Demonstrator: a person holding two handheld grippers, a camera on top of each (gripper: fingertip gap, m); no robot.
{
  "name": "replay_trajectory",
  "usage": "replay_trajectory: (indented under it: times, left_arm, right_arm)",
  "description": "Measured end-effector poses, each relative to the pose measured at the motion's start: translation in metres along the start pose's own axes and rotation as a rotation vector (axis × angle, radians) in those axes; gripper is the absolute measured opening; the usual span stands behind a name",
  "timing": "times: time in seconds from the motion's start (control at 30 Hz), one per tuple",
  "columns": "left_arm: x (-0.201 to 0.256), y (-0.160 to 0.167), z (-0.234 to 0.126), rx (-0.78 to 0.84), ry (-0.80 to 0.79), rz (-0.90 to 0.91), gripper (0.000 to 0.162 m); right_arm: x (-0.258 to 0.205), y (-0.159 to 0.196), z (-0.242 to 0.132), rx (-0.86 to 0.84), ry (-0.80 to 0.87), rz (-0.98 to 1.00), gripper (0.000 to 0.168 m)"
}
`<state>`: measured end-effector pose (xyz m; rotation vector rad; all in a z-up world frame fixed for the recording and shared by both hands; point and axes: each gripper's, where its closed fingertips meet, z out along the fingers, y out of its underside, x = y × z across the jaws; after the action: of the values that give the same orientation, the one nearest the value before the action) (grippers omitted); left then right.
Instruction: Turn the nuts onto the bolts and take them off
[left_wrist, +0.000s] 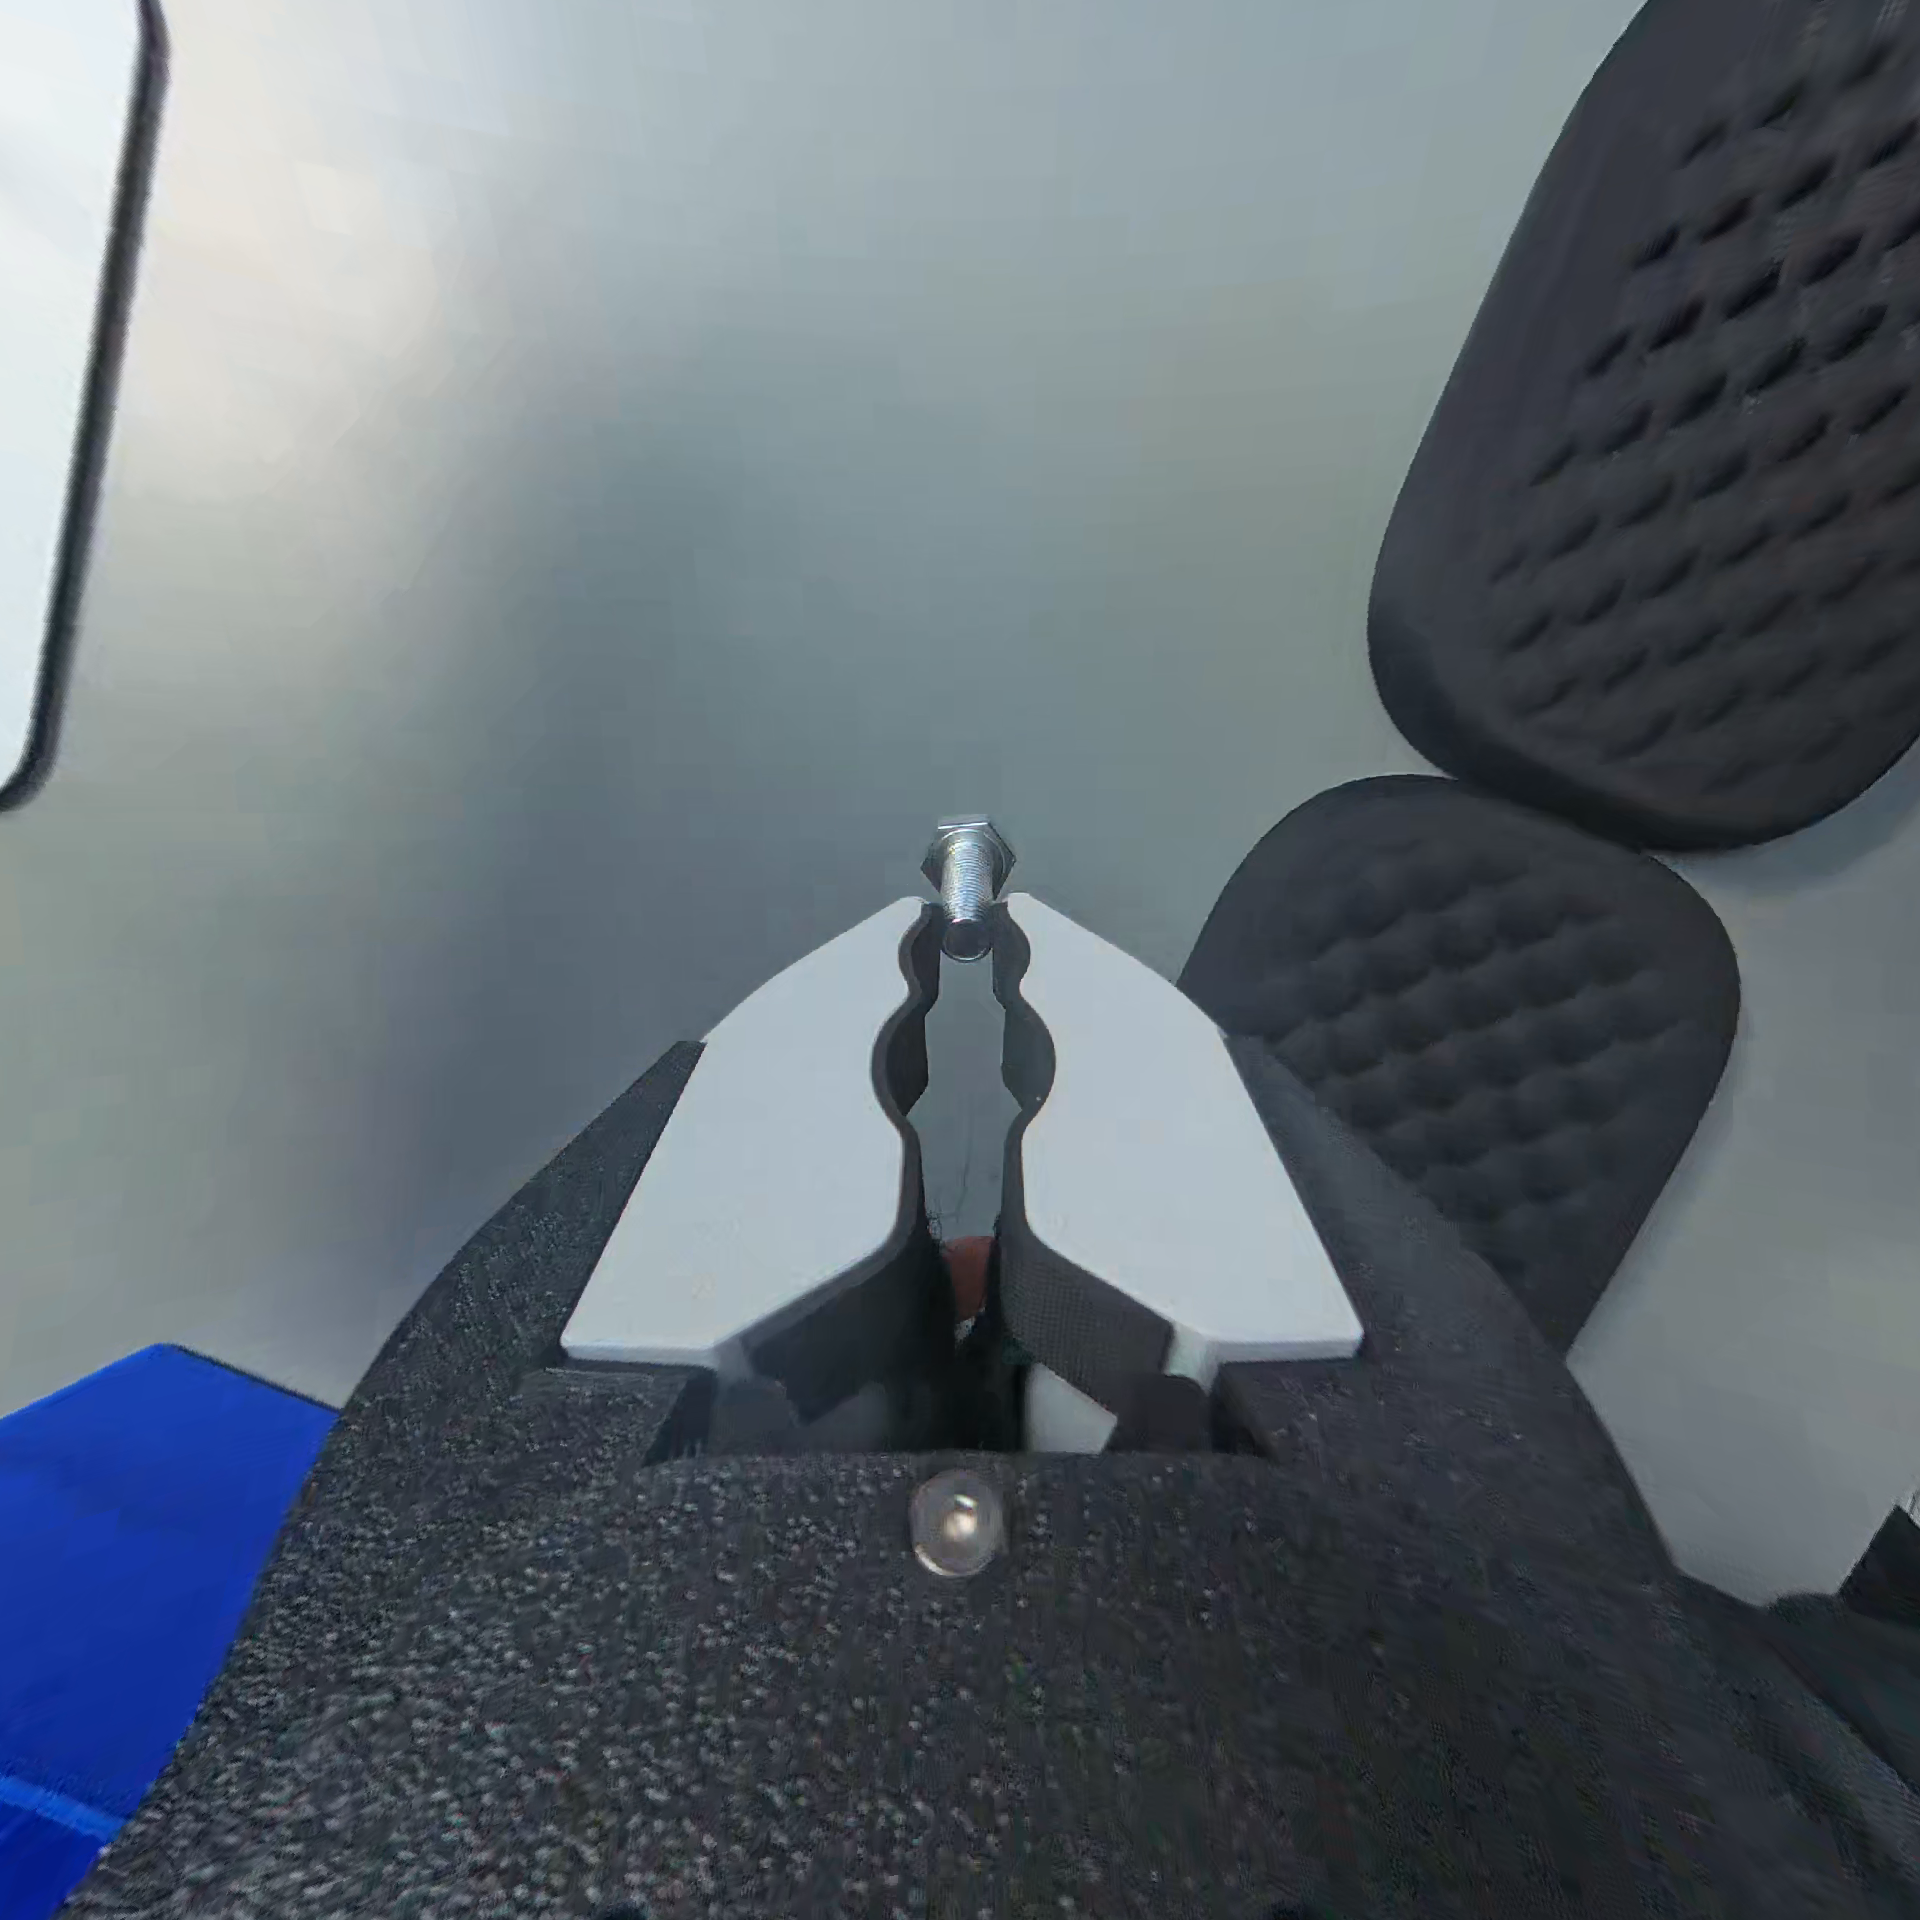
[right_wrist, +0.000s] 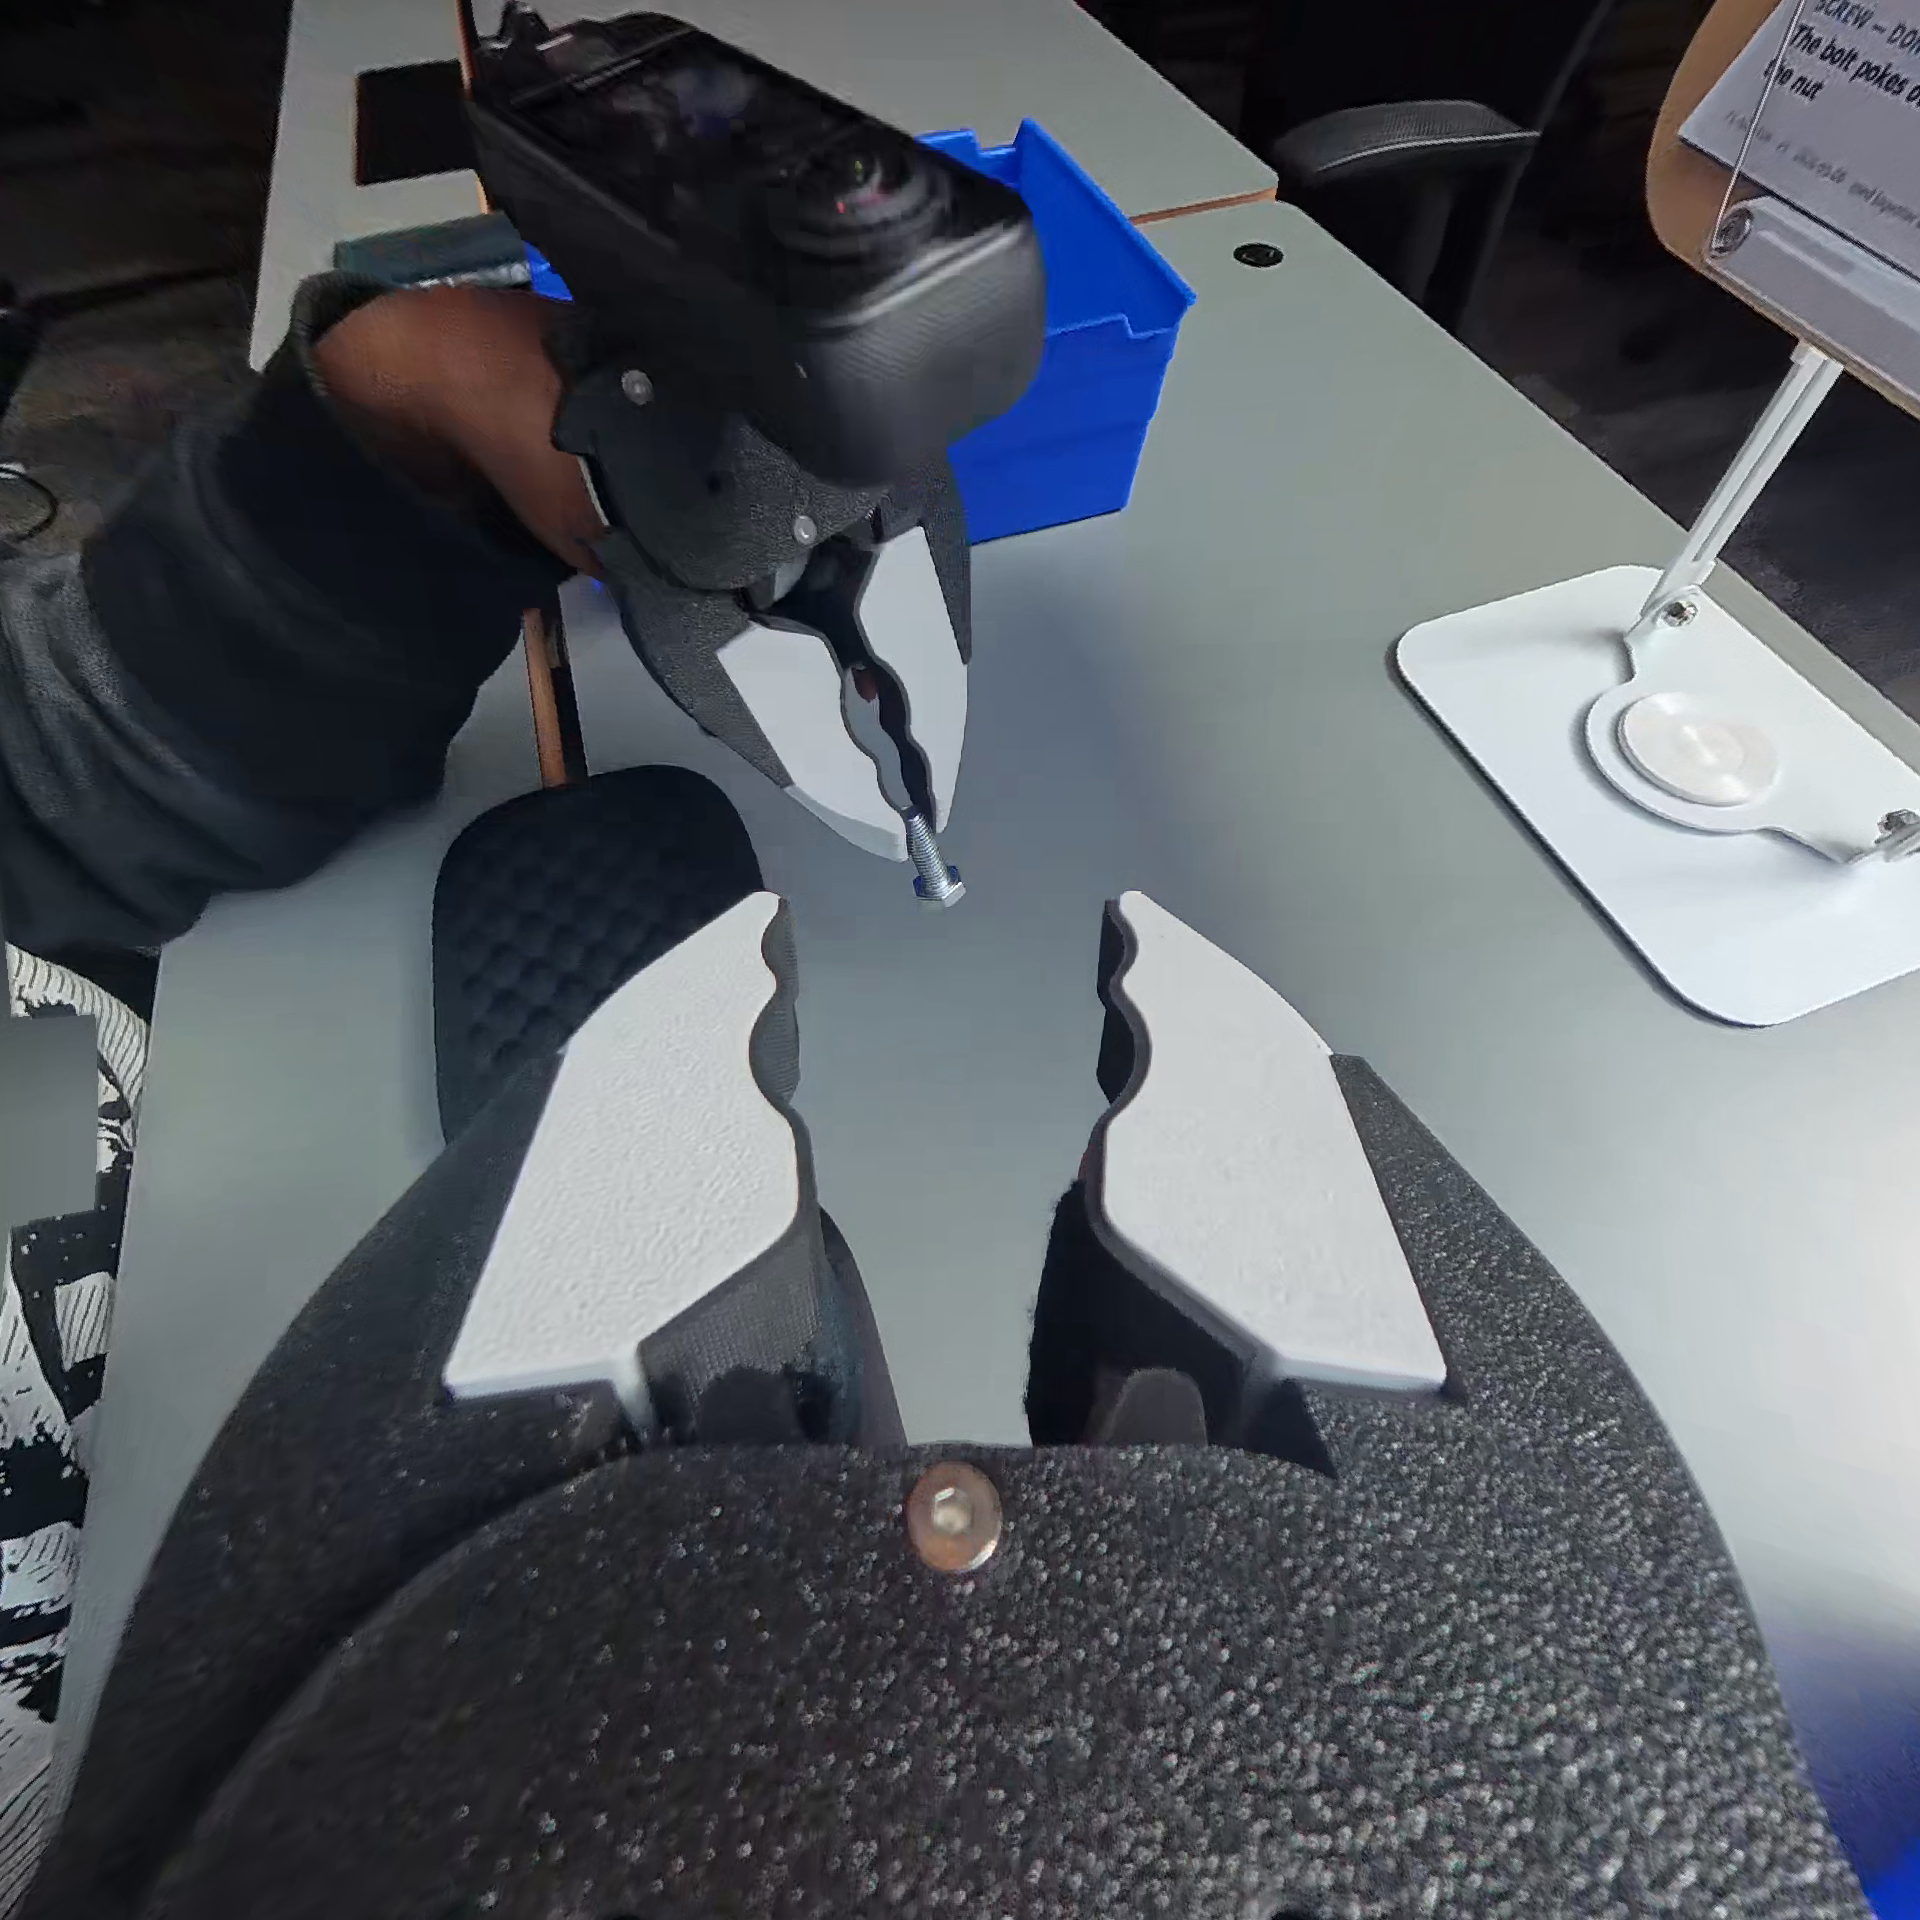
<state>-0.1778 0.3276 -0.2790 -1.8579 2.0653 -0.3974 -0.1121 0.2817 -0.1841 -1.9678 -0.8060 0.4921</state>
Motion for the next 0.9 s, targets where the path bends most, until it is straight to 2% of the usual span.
replay_trajectory:
  times: [0.17,0.43,0.6,0.67,0.8,0.9]
  left_arm:
    - [0.001,0.013,0.033,-0.141,0.01,0.021,0.01]
    - [0.011,0.024,0.037,-0.249,0.041,0.063,0.01]
    - [0.014,0.024,0.04,-0.257,0.052,0.075,0.01]
    - [0.014,0.025,0.039,-0.262,0.05,0.072,0.027]
    - [0.007,0.021,0.023,-0.194,0.02,0.025,0.038]
    - [-0.008,0.014,-0.023,-0.033,-0.061,-0.044,0.042]
  right_arm:
    - [-0.001,0.003,-0.003,-0.04,0.019,-0.019,0.055]
    - [0.003,0.005,-0.01,-0.047,0.04,-0.018,0.055]
    - [0.006,0.007,-0.013,-0.053,0.052,-0.015,0.056]
    - [0.007,0.007,-0.014,-0.054,0.058,-0.011,0.056]
    - [0.009,0.007,-0.019,-0.05,0.07,-0.013,0.057]
    - [0.011,0.004,-0.024,-0.029,0.079,-0.009,0.056]
